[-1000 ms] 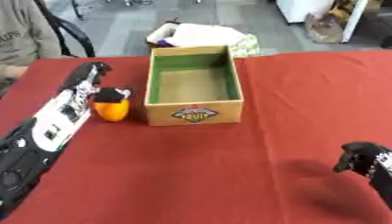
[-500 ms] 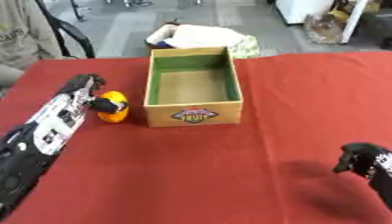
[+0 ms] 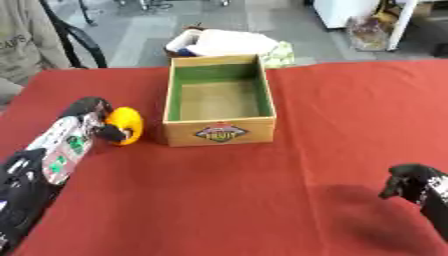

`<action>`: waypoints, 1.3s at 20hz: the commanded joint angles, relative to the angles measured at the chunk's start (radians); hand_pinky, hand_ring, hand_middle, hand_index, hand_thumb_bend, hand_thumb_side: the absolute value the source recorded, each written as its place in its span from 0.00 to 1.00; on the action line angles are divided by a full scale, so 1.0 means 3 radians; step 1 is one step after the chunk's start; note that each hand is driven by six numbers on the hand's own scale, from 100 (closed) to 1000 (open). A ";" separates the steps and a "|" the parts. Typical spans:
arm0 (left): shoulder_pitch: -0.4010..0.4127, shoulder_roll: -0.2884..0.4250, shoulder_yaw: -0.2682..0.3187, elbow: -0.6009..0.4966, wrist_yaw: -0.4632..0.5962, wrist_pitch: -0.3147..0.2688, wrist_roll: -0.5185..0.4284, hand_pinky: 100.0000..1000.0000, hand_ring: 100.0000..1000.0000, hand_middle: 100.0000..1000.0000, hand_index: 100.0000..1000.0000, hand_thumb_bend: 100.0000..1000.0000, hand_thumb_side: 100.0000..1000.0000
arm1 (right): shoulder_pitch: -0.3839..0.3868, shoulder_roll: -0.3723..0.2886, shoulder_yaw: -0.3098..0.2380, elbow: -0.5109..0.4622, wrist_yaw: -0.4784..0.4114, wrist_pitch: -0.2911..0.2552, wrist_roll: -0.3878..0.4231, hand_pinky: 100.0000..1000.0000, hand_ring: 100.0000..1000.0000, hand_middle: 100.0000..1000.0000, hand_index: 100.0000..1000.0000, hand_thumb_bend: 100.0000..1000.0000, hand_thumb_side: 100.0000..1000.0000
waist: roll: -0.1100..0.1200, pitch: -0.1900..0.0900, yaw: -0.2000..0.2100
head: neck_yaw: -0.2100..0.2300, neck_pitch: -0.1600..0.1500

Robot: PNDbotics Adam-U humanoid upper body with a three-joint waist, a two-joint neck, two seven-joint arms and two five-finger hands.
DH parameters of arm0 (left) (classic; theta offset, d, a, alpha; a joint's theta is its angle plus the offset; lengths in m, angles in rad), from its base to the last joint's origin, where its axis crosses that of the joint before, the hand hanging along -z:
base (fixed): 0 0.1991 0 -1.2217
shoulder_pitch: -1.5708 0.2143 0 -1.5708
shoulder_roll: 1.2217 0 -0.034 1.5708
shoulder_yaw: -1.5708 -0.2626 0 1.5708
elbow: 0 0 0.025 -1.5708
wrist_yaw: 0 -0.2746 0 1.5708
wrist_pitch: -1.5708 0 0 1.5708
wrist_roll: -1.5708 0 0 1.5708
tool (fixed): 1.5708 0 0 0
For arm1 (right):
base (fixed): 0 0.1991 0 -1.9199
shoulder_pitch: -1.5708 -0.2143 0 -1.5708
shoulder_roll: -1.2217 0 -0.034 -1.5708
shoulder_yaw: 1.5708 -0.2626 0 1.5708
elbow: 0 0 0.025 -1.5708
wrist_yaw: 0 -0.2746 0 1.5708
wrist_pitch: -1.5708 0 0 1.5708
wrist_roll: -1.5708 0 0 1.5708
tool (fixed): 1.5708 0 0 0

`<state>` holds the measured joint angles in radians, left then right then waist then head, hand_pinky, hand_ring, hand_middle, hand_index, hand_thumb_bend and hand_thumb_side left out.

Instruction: Pick up objects on the table and place them in the box.

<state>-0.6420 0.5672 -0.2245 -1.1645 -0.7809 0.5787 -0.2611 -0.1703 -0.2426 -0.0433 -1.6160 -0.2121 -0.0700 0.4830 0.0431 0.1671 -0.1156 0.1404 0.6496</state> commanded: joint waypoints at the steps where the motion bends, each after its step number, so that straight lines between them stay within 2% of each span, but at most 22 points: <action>1: -0.0030 0.0038 0.0104 0.0020 -0.0214 -0.0079 0.0009 0.55 0.39 0.35 0.44 0.00 0.15 | -0.0028 -0.0054 -0.0021 -0.0057 0.0022 -0.0006 -0.0008 0.56 0.50 0.48 0.67 0.00 0.67 | -0.0009 -0.0039 0.0007 | -0.0008 -0.0022; 2: -0.0028 0.0029 0.0133 0.0013 -0.0278 -0.0099 0.0018 0.55 0.39 0.35 0.44 0.00 0.15 | -0.0027 -0.0054 -0.0022 -0.0056 0.0023 -0.0006 -0.0009 0.56 0.50 0.48 0.67 0.00 0.67 | -0.0009 -0.0039 0.0008 | -0.0010 -0.0022; 4: -0.0032 0.0015 0.0200 -0.0026 -0.0411 -0.0139 0.0042 0.49 0.28 0.20 0.28 0.00 0.16 | -0.0026 -0.0054 -0.0024 -0.0056 0.0022 -0.0006 -0.0011 0.56 0.50 0.48 0.67 0.00 0.67 | -0.0010 -0.0040 0.0012 | -0.0011 -0.0022; 6: -0.0043 0.0006 0.0270 -0.0098 -0.0534 -0.0172 0.0074 0.45 0.22 0.10 0.15 0.00 0.16 | -0.0025 -0.0053 -0.0025 -0.0056 0.0022 -0.0006 -0.0012 0.56 0.50 0.48 0.67 0.00 0.67 | -0.0010 -0.0041 0.0015 | -0.0015 -0.0024; 7: -0.0054 0.0004 0.0306 -0.0153 -0.0592 -0.0191 0.0082 0.45 0.20 0.08 0.12 0.00 0.16 | -0.0024 -0.0052 -0.0026 -0.0056 0.0022 -0.0005 -0.0012 0.56 0.50 0.48 0.67 0.00 0.67 | -0.0010 -0.0042 0.0016 | -0.0017 -0.0026; 13: -0.0167 0.0013 0.0458 -0.0604 -0.0936 -0.0364 0.0006 0.44 0.19 0.05 0.11 0.00 0.16 | -0.0018 -0.0054 -0.0029 -0.0055 0.0022 -0.0005 -0.0016 0.56 0.50 0.48 0.67 0.00 0.67 | -0.0010 -0.0048 0.0022 | -0.0022 -0.0022; 19: -0.0452 -0.0147 0.0406 -0.1023 -0.1277 -0.0608 -0.0005 0.43 0.19 0.06 0.11 0.00 0.18 | -0.0015 -0.0046 -0.0017 -0.0054 0.0019 0.0000 -0.0005 0.56 0.50 0.48 0.67 0.00 0.66 | -0.0015 -0.0060 0.0019 | -0.0013 -0.0025; 26: -0.0844 -0.0503 0.0157 -0.0651 -0.1548 -0.0762 -0.0041 0.44 0.20 0.07 0.11 0.00 0.17 | -0.0027 -0.0041 -0.0003 -0.0051 0.0014 -0.0002 0.0008 0.56 0.50 0.48 0.67 0.00 0.66 | -0.0023 -0.0053 -0.0033 | 0.0006 -0.0032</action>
<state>-0.8692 0.4164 -0.1718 -1.3678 -1.2291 0.3578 -0.2772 -0.1671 -0.2426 -0.0428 -1.6160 -0.2119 -0.0694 0.4837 0.0398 0.1663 -0.1253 0.1392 0.6488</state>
